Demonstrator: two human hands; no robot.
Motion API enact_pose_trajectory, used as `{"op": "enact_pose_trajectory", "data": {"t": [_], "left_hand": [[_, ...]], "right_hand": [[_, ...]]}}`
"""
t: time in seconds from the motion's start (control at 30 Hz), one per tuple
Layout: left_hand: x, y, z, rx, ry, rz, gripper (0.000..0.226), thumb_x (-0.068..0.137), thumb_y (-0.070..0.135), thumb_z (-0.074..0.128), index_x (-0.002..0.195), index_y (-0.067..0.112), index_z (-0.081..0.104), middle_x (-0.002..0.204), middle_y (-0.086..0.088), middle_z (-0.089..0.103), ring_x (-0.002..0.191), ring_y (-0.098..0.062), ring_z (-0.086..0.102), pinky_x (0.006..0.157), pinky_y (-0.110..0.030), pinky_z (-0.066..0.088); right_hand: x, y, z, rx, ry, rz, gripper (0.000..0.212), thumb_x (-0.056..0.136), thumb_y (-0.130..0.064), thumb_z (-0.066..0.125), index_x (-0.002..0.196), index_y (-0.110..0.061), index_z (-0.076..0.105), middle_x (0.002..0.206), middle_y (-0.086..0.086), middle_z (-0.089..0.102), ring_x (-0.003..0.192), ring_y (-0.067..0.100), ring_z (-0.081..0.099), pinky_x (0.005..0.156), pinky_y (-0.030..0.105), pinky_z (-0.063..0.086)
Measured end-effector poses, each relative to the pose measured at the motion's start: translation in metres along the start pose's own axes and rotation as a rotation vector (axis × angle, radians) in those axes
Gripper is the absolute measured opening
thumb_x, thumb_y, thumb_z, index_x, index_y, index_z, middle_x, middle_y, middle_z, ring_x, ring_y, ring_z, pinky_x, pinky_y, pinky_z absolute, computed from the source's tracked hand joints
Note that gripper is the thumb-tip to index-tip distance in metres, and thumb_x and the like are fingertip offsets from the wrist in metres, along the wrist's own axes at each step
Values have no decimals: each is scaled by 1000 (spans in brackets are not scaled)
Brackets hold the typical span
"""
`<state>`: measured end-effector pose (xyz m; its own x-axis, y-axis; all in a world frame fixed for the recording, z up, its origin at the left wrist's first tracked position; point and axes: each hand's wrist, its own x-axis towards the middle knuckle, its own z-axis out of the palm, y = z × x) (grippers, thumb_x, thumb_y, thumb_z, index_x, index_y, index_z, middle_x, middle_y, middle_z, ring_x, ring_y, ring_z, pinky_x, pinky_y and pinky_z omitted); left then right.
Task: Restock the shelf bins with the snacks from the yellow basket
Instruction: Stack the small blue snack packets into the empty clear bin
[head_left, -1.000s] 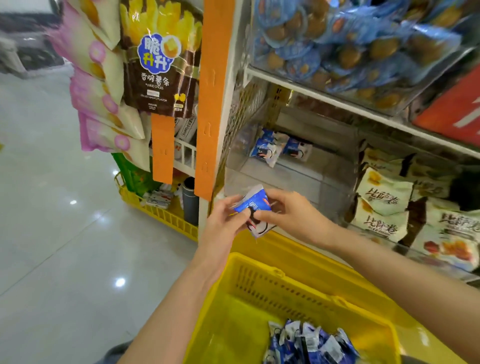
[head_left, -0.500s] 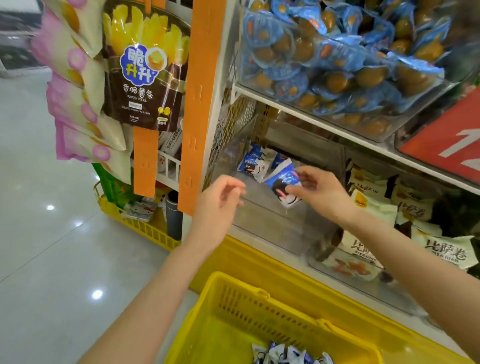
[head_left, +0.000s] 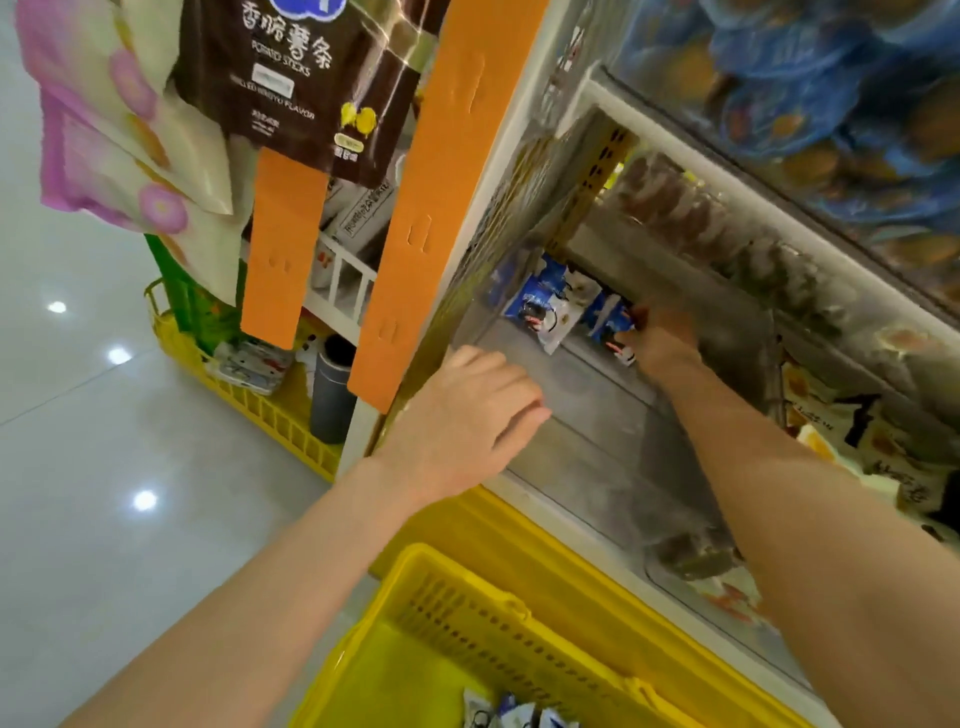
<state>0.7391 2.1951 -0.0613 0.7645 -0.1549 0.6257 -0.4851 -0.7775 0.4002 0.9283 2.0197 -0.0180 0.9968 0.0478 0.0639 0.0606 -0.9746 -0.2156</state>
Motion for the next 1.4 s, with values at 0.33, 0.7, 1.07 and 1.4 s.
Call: {"op": "enact_pose_trajectory", "data": {"t": [0.33, 0.7, 1.07, 1.4], "left_hand": [[-3, -8, 9, 13, 63, 71, 23, 94, 27, 46, 90, 16, 66, 85, 3, 65, 78, -16, 55, 84, -28, 33], [-5, 8, -1, 25, -6, -62, 21, 94, 21, 45, 91, 16, 65, 86, 3, 64, 82, -18, 54, 90, -28, 28], [-49, 75, -10, 31, 86, -294, 23, 95, 17, 46, 113, 11, 59, 104, -3, 60, 97, -16, 53, 81, -24, 39], [-178, 71, 31, -9, -99, -793, 34, 96, 17, 46, 129, 8, 49, 122, -12, 55, 114, -28, 49, 95, -38, 37]], "right_hand": [[17, 10, 18, -12, 14, -120, 37, 86, -16, 65, 122, -15, 58, 124, 12, 59, 111, 28, 56, 100, 43, 45], [-28, -20, -1, -7, -12, -135, 40, 97, -32, 47, 124, -3, 50, 123, 19, 56, 112, 32, 54, 86, 34, 42], [-234, 44, -15, 103, 76, -567, 42, 96, -27, 41, 133, -8, 48, 137, 7, 49, 130, 16, 40, 109, 25, 27], [-325, 138, 94, 214, -182, -477, 16, 92, -5, 54, 105, -7, 64, 101, 5, 63, 95, 19, 63, 81, 16, 41]]}}
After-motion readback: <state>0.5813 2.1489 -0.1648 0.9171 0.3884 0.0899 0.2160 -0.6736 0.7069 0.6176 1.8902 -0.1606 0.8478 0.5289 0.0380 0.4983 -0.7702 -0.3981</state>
